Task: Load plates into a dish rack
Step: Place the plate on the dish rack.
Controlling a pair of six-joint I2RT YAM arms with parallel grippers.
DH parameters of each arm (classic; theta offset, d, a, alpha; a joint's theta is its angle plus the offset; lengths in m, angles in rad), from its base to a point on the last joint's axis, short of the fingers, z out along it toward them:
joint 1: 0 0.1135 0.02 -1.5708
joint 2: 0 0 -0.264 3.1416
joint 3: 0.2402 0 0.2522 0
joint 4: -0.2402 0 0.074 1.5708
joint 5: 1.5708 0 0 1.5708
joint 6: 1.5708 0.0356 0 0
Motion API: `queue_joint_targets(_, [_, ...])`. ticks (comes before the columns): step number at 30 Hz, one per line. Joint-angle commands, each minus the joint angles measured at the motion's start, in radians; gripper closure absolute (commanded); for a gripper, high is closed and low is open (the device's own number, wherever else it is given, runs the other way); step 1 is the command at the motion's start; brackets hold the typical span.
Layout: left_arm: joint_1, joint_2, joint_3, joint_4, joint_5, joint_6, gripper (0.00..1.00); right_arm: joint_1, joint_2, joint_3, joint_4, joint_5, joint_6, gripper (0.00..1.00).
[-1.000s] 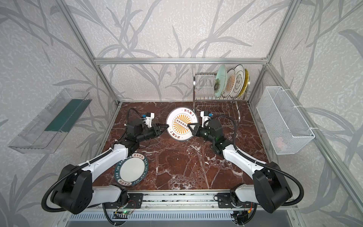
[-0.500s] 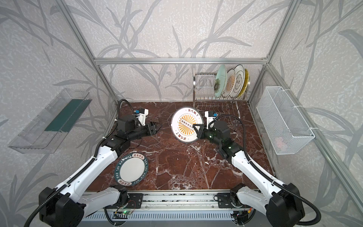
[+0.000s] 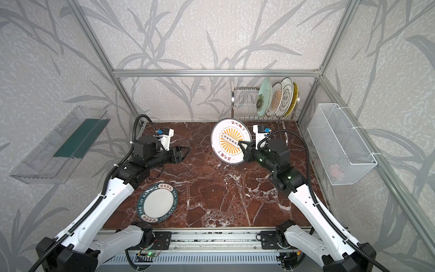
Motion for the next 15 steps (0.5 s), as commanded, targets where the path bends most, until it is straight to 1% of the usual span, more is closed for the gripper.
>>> queue_joint_targets(1, [0.004, -0.021, -0.012, -0.021, -0.012, 0.03, 0.42, -0.034, -0.026, 0.083, -0.004, -0.014, -0.044, 1.0])
queue_joint_targets(7, [0.007, -0.035, -0.018, -0.021, -0.039, 0.044, 0.42, -0.093, -0.008, 0.185, -0.039, -0.036, -0.079, 1.0])
queue_joint_targets(15, [0.01, -0.033, -0.03, -0.003, -0.022, 0.033, 0.42, -0.129, 0.052, 0.339, -0.078, -0.025, -0.127, 1.0])
